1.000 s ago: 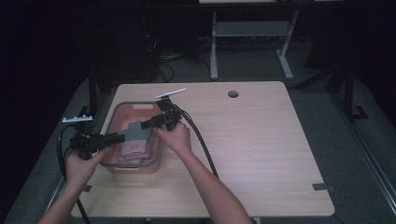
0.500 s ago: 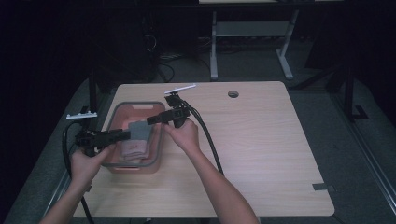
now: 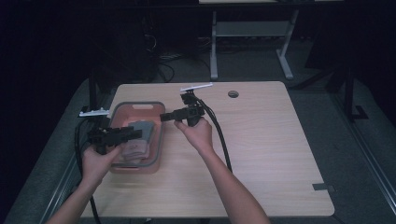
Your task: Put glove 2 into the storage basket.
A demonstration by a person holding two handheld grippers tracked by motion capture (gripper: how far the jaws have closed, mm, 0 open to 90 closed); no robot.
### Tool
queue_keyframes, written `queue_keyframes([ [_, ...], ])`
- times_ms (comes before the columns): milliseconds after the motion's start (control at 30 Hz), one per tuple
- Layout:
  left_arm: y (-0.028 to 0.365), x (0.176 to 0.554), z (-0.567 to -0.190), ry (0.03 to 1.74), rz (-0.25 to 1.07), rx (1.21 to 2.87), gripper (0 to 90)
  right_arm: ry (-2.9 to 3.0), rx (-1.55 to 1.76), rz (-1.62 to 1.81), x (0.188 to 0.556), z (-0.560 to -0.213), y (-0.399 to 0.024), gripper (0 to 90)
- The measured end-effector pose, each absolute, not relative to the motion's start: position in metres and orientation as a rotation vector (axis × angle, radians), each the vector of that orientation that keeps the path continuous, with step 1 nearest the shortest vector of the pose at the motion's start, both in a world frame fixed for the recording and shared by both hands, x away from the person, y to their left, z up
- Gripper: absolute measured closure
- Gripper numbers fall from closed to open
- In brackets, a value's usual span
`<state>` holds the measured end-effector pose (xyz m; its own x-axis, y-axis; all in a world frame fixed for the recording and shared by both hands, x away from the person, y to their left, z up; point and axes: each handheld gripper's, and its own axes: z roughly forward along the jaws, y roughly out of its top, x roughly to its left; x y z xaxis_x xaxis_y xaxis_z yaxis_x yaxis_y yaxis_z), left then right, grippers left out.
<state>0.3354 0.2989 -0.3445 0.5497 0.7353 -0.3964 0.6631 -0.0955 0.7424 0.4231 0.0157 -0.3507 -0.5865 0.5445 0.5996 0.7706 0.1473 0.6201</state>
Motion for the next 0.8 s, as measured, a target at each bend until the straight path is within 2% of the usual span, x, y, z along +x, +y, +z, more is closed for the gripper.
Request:
queue_keyframes([
  [800,0.188,0.33,-0.35,0.955,0.036,1.922,33.0,-2.102,-1.522,-1.488,0.404,-0.358,-0.103,39.8],
])
